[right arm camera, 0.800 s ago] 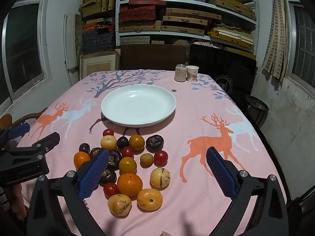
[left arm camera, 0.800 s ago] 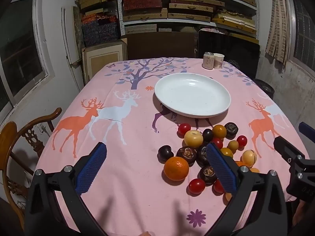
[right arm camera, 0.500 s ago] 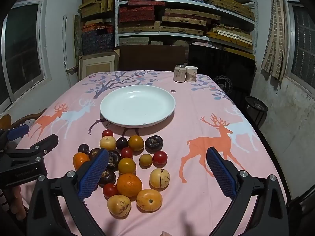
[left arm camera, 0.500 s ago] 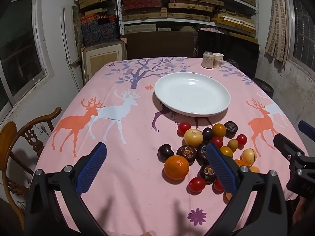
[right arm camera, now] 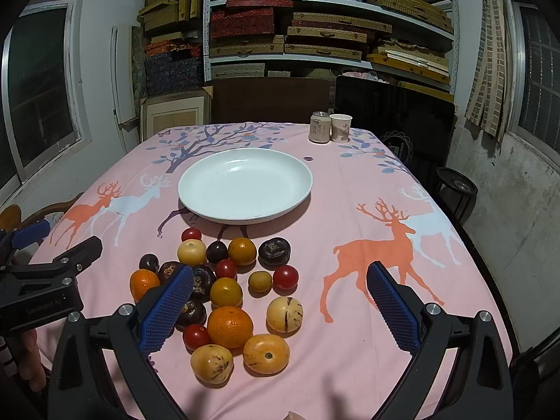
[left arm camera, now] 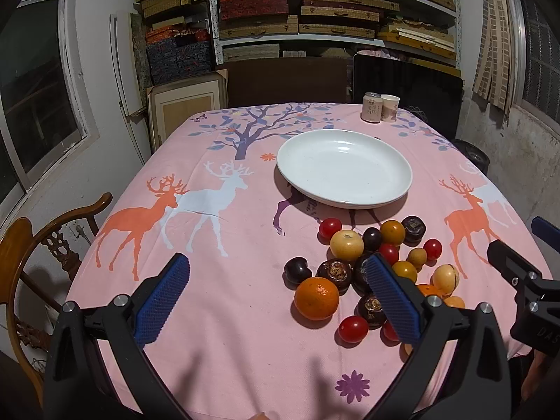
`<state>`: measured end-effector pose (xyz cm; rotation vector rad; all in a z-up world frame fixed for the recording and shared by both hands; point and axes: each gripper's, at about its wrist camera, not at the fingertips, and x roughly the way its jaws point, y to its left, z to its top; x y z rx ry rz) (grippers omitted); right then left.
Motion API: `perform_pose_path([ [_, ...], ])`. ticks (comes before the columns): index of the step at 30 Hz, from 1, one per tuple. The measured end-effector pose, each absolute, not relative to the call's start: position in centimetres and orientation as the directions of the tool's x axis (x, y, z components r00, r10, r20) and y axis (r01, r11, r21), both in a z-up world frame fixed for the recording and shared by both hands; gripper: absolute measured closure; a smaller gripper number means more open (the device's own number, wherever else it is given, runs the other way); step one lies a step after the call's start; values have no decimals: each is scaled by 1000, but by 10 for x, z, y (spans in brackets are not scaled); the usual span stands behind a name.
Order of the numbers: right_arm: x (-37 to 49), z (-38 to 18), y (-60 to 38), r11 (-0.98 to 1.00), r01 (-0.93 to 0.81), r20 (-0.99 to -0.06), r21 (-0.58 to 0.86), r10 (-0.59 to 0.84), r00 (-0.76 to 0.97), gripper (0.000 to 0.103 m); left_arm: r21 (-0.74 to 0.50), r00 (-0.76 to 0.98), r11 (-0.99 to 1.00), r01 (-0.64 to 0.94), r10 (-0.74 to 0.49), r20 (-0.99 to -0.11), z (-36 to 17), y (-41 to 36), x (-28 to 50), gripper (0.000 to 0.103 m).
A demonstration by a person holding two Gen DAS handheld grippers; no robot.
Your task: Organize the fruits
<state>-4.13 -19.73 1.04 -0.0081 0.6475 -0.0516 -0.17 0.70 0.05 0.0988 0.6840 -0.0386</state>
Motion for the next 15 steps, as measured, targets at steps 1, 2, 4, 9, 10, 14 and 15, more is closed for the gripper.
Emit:
perform_pose_path([
  [1,-41,10,-197,999,46,-603,-23,-50,796,4,78,774,995,68,-4,-633,1,7,-2,4],
  [2,-41,10,-197,999,45,-604,-22,-50,795,4,77,774,995,69,-5,-634,1,7,-1,4],
  [4,-41,9,-196,999,42,-604,-21,-47,795,4,77,773,995,70,-5,-635,1,7,-1,4],
  [9,-41,9,-196,999,40,-604,-21,-44,795,4,79,774,995,69,-4,-633,0,7,-2,4],
  [10,-41,9,-196,999,39,-604,-20,-43,796,4,77,774,995,69,-5,-633,0,7,-2,4],
  [14,-41,9,-196,999,39,-605,-20,-44,795,4,85,777,994,75,-5,-630,-1,4,-3,4],
  [15,-41,10,-196,999,37,-606,-21,-42,794,4,87,777,993,76,-5,-629,-1,3,-3,4],
])
